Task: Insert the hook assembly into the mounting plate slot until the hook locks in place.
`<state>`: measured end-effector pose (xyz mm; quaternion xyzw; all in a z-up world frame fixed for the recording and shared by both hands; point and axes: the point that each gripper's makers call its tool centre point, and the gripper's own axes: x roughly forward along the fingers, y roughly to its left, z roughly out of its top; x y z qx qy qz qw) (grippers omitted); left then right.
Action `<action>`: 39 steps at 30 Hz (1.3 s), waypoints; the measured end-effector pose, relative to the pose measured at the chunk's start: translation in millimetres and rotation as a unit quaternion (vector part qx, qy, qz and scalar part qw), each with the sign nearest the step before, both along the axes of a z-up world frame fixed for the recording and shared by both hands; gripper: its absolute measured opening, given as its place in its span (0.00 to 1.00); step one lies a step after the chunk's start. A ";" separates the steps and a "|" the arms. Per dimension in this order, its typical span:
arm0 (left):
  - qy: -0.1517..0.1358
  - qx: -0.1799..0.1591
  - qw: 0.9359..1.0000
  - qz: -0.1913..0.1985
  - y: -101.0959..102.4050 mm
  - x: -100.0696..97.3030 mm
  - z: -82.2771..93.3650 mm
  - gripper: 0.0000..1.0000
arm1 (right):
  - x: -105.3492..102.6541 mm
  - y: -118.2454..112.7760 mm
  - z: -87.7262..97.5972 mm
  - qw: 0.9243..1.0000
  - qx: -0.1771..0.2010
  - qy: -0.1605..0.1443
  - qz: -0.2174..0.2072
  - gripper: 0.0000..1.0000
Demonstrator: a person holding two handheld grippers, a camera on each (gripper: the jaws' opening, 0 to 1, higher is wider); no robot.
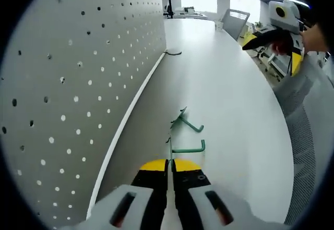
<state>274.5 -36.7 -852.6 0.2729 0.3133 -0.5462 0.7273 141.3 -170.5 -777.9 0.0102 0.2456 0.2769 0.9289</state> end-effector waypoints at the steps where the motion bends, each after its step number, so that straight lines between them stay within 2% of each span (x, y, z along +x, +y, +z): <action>1: 0.001 -0.006 1.000 0.002 -0.8 -0.3 2.4 0.03 | -0.2 0.1 0.2 1.000 -0.001 0.000 0.000 0.65; 14: -0.027 -0.054 0.998 0.025 1.4 1.1 28.4 0.03 | 0.2 0.0 2.6 1.000 0.001 -0.005 0.001 0.65; 20: -0.024 -0.088 0.995 0.043 -0.7 -0.3 43.0 0.03 | 0.2 1.0 3.1 1.000 0.000 -0.007 0.002 0.65; 31: -0.044 -0.135 0.988 0.061 -4.8 -1.6 75.0 0.03 | 0.6 1.5 4.7 1.000 0.004 -0.009 0.002 0.65; 39: -0.057 -0.155 0.984 0.070 -1.8 -3.0 90.2 0.03 | 0.6 2.5 5.6 1.000 0.003 -0.010 0.004 0.65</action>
